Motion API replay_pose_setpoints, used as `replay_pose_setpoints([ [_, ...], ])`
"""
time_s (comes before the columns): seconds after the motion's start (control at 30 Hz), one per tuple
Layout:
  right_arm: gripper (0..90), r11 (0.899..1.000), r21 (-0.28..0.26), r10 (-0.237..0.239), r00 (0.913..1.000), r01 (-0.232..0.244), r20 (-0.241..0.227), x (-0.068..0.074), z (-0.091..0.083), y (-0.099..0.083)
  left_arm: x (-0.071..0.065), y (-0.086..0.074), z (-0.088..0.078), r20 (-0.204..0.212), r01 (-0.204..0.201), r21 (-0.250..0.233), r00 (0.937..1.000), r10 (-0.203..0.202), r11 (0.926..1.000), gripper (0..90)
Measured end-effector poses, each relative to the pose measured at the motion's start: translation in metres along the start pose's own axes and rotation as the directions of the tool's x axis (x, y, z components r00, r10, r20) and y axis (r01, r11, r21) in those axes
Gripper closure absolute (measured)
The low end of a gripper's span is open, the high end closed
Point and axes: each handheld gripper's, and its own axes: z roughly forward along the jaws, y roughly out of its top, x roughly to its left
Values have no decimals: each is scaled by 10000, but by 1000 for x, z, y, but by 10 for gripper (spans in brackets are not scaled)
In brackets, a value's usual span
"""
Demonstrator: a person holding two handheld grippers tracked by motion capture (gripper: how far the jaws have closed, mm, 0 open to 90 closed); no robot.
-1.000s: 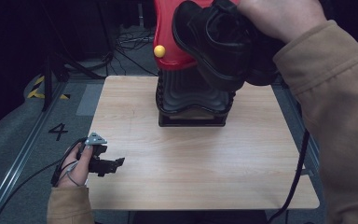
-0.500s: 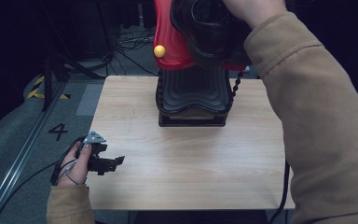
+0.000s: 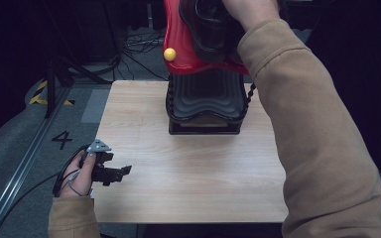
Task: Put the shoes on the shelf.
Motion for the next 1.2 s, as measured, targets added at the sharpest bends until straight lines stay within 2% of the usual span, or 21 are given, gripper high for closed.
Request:
replay_pose_setpoints([
  [0.17, 825, 9996, -285, -60, 10000, 59, -31, 1, 11, 2, 1, 0, 0, 5, 17, -21, 10000, -17, 10000, 191],
  [0.23, 825, 9994, -308, -143, 9999, 146, 92, 3, 13, 2, 1, 0, 1, 32, -23, 31, 10000, 23, 10000, 191],
  [0.4, 824, 9981, -591, -175, 9998, 179, 62, 7, 15, -2, 0, 1, 0, 67, -63, -2, 10000, 63, 10000, 191],
  [0.6, 821, 9902, -1392, -86, 9998, 59, -188, 17, 19, -10, -3, 3, 3, 59, -188, 91, 9998, 188, 9998, 191],
  [0.67, 821, 9895, -1443, -2, 9998, -27, -199, 19, 19, -9, -3, 3, 4, 40, -177, 87, 9998, 177, 9998, 192],
  [0.9, 814, 9897, -1414, 182, 9997, -203, -161, 15, 28, -5, -2, 2, 2, 49, -213, 100, 9998, 212, 9997, 192],
  [1.03, 810, 9871, -1598, 86, 10000, -87, -13, 11, 32, -1, -2, 2, 2, 45, -216, 81, 9998, 216, 9997, 192],
  [1.13, 809, 9858, -1654, 276, 9994, -306, -201, 6, 34, 2, -1, 2, 4, 52, -185, 138, 9998, 185, 9997, 192],
  [1.2, 803, 9847, -1734, 163, 9998, -186, -147, 7, 36, 2, -1, 2, 4, 27, -183, 200, 9998, 182, 9996, 192],
])
